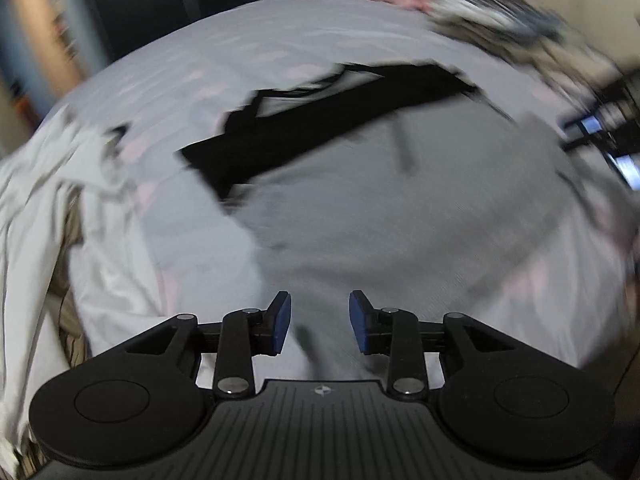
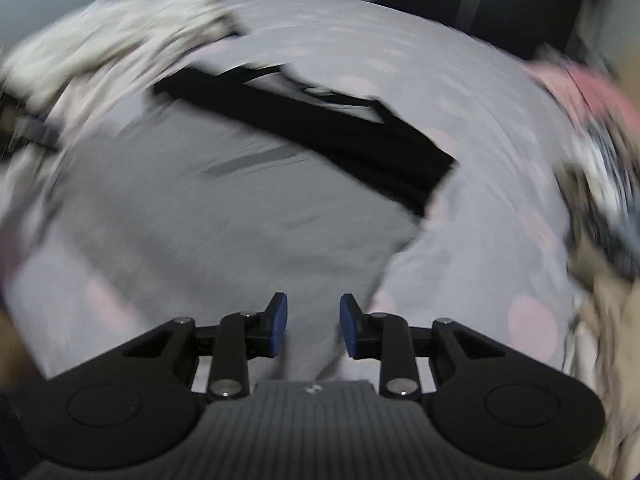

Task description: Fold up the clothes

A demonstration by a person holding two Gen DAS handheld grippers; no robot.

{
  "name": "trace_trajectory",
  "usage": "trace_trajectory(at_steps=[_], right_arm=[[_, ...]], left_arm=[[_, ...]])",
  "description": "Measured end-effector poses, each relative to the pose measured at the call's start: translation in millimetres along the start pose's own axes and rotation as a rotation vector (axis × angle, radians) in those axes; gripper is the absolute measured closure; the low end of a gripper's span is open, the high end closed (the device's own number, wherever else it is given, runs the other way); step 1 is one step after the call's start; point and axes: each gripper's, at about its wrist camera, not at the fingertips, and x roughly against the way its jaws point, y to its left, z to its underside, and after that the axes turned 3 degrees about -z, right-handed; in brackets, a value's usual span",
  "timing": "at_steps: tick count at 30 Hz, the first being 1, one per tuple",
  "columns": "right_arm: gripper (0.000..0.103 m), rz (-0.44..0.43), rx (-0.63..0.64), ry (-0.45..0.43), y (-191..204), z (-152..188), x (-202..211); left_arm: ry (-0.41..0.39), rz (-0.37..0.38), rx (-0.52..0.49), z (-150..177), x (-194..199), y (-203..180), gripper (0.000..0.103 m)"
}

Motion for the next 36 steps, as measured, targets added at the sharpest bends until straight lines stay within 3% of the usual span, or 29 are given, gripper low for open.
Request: trace_trajectory(at_steps=[2,8,12,18,23,30,33,36], right_arm=[[0.062,-0.004,0.12,0.007,18,4,1],[0.059,0.012,0.294,0.063,46,19,-8],[0.056,0.075,0.425,0.108,61,32,-16],[0.052,0.172,0.61,0.131,77,52,-24],[0.052,0.245,0.725,0.13,80,61,-31],[0.052,0.294,0.893,0.11,89,75,-40],[0.054,0.314,0.92,0.097,89,78,-39],[0.054,0.324,0.919,0.097,89,79,-37]], left_arm=[[0.009,-0.005,-0.08,6,0,-17,0.06],[0.052,-0.066,-0.329,31,-9,-58,0.059],[0.074,-0.198,-0.516,49,-24,-76,0.058],[0.013,-0.336,-0.825,77,-36,-99,0.058],[-0.031,-0.391,-0.979,90,-45,-104,0.057],[-0.048,-0.408,-0.98,89,-55,-100,0.061],[-0.026,-0.391,-0.943,87,-54,-99,0.079],[-0.006,-0.36,-0.868,82,-50,-96,0.091]])
